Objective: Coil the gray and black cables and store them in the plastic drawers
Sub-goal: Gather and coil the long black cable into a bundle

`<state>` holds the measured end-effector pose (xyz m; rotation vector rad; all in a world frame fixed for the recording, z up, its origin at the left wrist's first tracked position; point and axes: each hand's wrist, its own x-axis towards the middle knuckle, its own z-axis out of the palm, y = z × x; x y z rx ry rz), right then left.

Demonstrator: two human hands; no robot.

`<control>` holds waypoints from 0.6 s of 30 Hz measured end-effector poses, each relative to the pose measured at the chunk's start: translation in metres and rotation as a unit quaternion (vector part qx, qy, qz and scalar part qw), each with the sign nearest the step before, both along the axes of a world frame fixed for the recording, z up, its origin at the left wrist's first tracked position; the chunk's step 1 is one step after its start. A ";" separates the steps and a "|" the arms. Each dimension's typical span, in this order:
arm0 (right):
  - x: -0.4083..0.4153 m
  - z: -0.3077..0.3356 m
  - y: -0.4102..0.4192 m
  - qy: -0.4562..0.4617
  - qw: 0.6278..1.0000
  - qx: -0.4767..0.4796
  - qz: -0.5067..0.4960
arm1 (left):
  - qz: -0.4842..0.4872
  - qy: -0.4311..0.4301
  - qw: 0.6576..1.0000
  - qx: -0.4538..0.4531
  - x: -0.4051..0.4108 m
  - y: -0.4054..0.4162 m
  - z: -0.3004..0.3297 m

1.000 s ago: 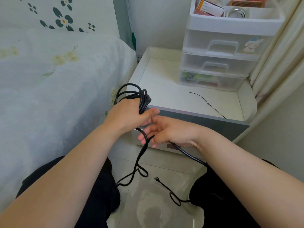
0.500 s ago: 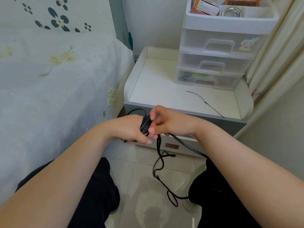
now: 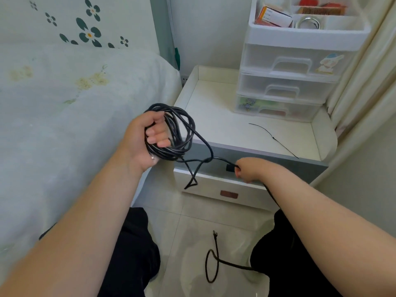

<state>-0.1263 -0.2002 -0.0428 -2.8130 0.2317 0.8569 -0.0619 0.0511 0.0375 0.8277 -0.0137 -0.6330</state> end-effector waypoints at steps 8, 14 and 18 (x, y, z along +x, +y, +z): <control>-0.005 0.012 0.049 -0.079 0.991 0.070 0.085 | -0.053 -0.034 0.997 0.053 -0.006 -0.009 -0.001; -0.019 0.076 0.061 -0.092 0.802 0.575 -0.132 | -0.036 -0.094 0.991 0.086 -0.007 -0.017 -0.006; -0.012 0.066 0.067 -0.055 0.706 0.668 -0.229 | -0.042 -0.113 0.989 0.089 -0.019 -0.031 -0.006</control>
